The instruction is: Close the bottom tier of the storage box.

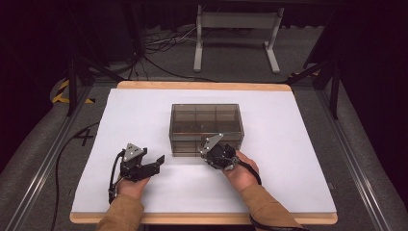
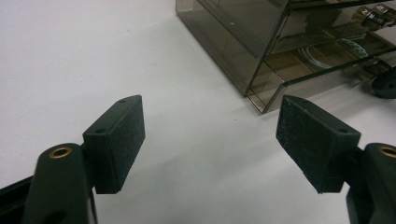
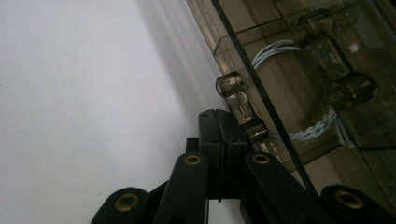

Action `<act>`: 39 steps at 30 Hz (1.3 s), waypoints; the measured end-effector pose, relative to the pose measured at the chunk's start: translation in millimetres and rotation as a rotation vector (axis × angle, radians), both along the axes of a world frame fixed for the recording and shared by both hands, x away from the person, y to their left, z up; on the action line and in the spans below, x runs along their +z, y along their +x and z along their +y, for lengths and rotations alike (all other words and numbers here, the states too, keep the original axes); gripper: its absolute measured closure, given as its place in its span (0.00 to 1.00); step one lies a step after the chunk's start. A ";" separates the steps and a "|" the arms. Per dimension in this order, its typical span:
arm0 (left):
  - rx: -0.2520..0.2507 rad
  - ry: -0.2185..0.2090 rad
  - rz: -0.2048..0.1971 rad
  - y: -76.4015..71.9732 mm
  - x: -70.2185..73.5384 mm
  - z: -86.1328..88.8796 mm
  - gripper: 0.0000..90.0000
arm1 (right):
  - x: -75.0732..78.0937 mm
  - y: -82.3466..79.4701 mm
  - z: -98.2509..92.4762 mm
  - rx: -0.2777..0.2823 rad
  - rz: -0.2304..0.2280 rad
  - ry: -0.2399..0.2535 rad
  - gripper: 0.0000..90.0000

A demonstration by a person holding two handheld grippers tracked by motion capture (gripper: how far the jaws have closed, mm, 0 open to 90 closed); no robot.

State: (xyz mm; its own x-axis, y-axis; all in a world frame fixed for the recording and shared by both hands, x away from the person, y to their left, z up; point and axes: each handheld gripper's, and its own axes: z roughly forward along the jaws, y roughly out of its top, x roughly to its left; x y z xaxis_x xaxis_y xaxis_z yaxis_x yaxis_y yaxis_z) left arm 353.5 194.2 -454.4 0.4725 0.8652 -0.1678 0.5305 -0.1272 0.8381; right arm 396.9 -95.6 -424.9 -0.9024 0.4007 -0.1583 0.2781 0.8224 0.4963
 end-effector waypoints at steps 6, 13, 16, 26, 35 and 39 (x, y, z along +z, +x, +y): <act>0.000 0.000 0.000 -0.1 0.0 0.0 0.27 | -1.0 1.6 0.1 -0.006 -0.005 0.013 1.00; 0.000 0.004 -0.002 -0.9 0.0 0.0 0.27 | -1.8 3.7 -0.8 -0.010 -0.015 0.022 1.00; -0.002 0.004 -0.005 -1.7 0.0 0.4 0.27 | -2.3 5.0 -1.1 -0.010 -0.025 0.026 1.00; -0.016 0.001 -0.011 -5.7 0.2 1.9 0.26 | -3.9 10.1 -3.1 -0.045 -0.051 0.042 1.00; -0.017 0.004 -0.017 -8.9 0.2 2.4 0.26 | -4.8 12.1 -4.3 -0.050 -0.060 0.047 1.00; -0.018 0.006 -0.017 -9.5 0.2 2.6 0.26 | -4.9 11.9 -4.3 -0.051 -0.062 0.048 1.00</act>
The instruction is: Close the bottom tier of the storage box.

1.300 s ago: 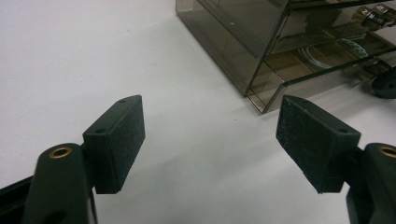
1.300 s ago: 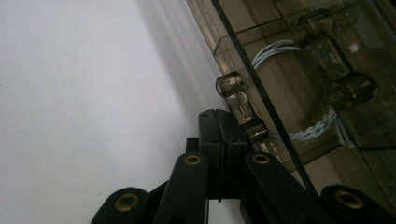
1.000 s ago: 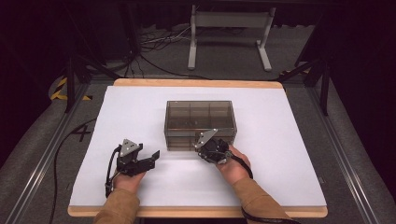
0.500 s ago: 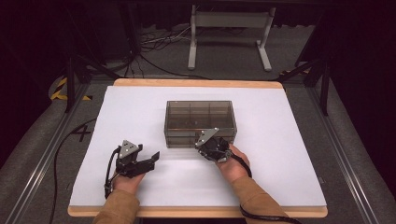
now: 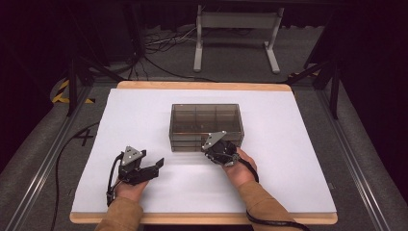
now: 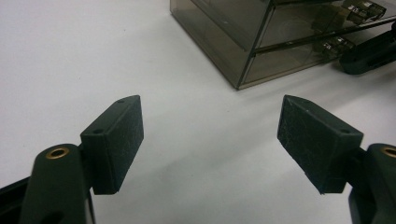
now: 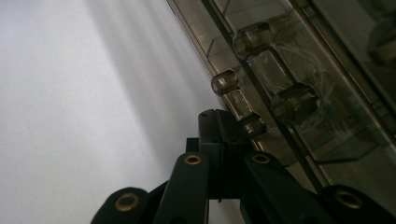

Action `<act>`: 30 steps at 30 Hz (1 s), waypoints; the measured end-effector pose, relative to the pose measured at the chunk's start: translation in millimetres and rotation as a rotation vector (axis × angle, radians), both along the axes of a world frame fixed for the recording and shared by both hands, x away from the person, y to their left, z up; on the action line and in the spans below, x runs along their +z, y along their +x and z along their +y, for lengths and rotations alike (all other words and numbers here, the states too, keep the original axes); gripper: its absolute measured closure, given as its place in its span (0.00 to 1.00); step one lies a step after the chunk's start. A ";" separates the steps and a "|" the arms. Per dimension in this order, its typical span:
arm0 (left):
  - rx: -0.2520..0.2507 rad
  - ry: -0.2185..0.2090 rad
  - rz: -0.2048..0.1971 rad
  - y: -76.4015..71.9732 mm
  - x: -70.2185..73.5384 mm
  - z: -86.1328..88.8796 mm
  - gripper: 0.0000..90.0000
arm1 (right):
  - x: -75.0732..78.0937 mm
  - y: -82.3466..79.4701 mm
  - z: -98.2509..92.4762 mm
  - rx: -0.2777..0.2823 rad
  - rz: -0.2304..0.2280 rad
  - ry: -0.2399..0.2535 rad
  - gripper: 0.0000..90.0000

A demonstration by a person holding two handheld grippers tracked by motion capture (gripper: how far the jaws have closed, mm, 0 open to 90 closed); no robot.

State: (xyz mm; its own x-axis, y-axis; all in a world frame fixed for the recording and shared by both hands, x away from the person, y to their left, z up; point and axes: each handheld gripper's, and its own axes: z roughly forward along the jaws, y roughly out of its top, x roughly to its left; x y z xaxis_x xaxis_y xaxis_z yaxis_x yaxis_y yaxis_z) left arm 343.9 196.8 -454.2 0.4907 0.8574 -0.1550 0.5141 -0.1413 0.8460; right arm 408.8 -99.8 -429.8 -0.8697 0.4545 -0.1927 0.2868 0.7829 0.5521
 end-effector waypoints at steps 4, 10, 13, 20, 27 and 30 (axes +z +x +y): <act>0.000 0.002 -0.001 -0.1 -0.1 0.0 0.26 | -0.1 0.5 -0.3 0.006 -0.003 0.001 1.00; 0.006 0.009 -0.010 -3.0 -0.1 0.5 0.26 | -0.4 0.0 0.0 0.003 -0.006 0.003 1.00; 0.007 0.012 -0.015 -7.5 -0.4 3.0 0.26 | -0.1 -0.2 0.7 -0.002 -0.001 0.005 1.00; 0.020 0.004 -0.011 -14.1 -0.9 10.8 0.26 | 5.1 -4.6 7.2 0.029 -0.004 0.017 0.98; 0.014 0.000 -0.012 -16.2 -1.1 13.0 0.25 | 16.3 -11.5 10.4 0.054 -0.009 0.056 0.85; 0.011 0.002 -0.012 -16.6 -1.2 13.2 0.25 | 21.7 -15.5 10.4 0.077 -0.010 0.079 0.77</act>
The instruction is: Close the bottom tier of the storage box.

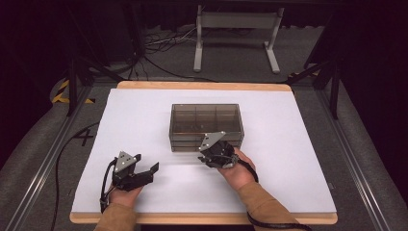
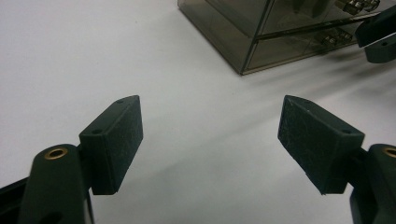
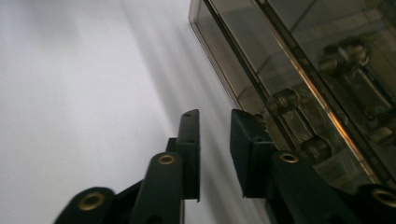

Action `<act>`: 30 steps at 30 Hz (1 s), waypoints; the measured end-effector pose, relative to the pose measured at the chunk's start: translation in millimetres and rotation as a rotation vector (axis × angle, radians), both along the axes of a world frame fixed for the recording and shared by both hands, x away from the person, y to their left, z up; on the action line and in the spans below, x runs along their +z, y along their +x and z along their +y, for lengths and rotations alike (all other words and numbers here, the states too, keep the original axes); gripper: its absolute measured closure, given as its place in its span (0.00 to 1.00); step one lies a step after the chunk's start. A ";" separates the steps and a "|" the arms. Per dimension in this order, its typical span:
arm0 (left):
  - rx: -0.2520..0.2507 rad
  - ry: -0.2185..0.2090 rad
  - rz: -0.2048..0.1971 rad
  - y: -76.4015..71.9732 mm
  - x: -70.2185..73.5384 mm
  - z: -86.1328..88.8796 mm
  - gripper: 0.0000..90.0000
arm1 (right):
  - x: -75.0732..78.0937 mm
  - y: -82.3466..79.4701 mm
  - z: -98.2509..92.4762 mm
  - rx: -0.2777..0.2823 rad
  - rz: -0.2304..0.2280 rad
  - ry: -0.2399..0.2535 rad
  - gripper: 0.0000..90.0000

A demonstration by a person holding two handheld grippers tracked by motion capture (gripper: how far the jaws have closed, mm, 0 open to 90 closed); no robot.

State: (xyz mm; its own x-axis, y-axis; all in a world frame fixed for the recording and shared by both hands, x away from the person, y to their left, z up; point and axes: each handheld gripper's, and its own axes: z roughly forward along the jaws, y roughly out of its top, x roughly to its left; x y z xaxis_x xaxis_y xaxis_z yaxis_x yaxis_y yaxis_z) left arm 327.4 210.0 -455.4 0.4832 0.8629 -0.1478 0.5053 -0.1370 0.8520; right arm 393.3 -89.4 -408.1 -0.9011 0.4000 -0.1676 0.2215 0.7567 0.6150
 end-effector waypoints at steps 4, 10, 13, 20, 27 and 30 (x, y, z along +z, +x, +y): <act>-0.003 0.002 -0.001 0.4 0.0 -0.1 0.25 | 5.4 -4.1 -0.1 0.008 0.004 0.028 0.66; -0.010 0.009 0.003 1.2 -0.1 -1.4 0.25 | 13.2 -9.9 -6.7 -0.010 0.006 0.101 0.42; -0.009 0.015 0.007 2.3 -0.3 -2.8 0.26 | 14.8 -12.2 -11.7 -0.021 0.003 0.116 0.30; -0.013 0.018 0.011 4.1 -0.2 -3.5 0.26 | 16.8 -14.6 -28.4 -0.061 0.015 0.146 0.18; -0.015 0.021 0.015 4.7 -0.3 -4.0 0.26 | 18.4 -18.7 -47.2 -0.084 0.010 0.166 0.16; -0.015 0.020 0.016 4.8 -0.4 -4.0 0.26 | 20.4 -20.7 -55.5 -0.094 0.003 0.171 0.16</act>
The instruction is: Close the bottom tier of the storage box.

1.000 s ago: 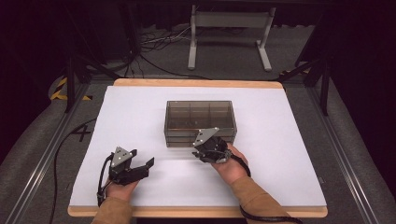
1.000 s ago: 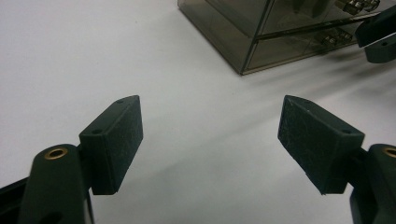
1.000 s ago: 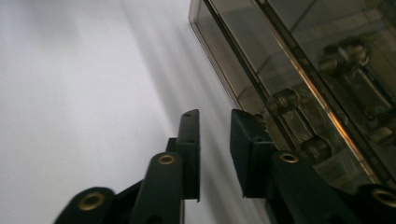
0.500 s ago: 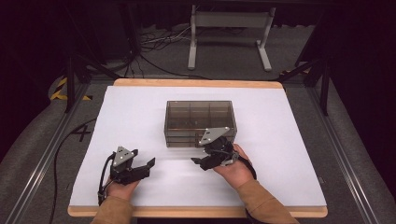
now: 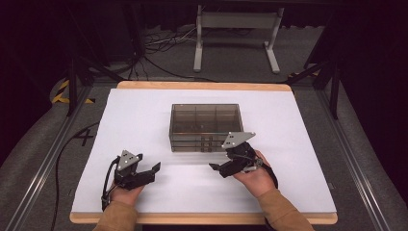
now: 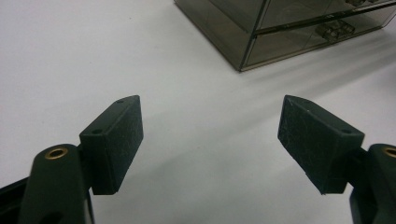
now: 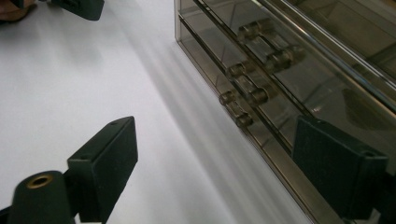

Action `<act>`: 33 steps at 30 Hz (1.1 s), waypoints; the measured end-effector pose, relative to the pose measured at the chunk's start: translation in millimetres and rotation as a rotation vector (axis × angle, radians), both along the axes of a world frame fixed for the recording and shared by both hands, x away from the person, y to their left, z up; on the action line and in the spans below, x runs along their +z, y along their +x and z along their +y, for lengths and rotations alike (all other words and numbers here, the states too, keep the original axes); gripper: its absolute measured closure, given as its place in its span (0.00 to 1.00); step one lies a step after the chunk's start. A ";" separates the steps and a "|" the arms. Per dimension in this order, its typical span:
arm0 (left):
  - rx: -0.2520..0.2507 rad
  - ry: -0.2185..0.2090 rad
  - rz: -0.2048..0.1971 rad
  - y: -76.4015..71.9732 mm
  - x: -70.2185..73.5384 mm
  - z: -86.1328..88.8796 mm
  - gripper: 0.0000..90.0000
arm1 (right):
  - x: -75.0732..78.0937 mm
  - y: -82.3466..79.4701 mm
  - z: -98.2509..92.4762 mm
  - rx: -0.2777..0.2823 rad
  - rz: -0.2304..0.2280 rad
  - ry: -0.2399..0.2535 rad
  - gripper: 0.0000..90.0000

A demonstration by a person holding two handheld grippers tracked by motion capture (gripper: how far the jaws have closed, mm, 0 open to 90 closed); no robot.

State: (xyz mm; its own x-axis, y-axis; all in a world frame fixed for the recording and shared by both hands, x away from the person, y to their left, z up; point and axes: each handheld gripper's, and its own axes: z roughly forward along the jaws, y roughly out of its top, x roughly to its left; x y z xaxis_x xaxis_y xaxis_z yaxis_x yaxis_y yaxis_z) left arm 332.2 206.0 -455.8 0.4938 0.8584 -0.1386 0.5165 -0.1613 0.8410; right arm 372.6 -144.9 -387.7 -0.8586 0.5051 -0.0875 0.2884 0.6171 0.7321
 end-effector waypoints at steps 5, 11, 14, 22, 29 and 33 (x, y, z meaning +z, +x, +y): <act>-0.001 0.002 0.002 0.2 0.1 -0.1 0.26 | 1.1 -3.5 -11.6 -0.012 -0.002 0.012 0.14; -0.002 0.003 0.003 0.1 0.0 -0.1 0.26 | -2.0 -6.0 -26.5 -0.037 -0.003 0.013 0.11; -0.002 0.002 0.003 0.2 -0.2 -0.5 0.26 | -4.0 -6.5 -34.0 -0.061 -0.001 0.018 0.09; -0.001 0.006 0.004 0.1 -0.2 -0.9 0.25 | -10.1 -8.2 -48.2 -0.130 -0.007 0.011 0.07; -0.003 0.008 0.007 0.1 -0.1 -0.9 0.25 | -18.1 -9.9 -62.2 -0.176 0.003 0.013 0.07; -0.003 0.008 0.007 0.1 -0.2 -1.3 0.25 | -22.9 -10.9 -68.4 -0.191 0.009 0.003 0.07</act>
State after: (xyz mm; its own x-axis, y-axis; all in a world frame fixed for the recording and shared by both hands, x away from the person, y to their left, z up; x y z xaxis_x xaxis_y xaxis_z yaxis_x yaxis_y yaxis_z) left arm 332.3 204.7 -456.0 0.4953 0.8581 -0.1355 0.5221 -0.1693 0.8359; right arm 361.6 -213.4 -410.5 -0.7478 0.6592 -0.0787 0.4064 0.5482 0.7309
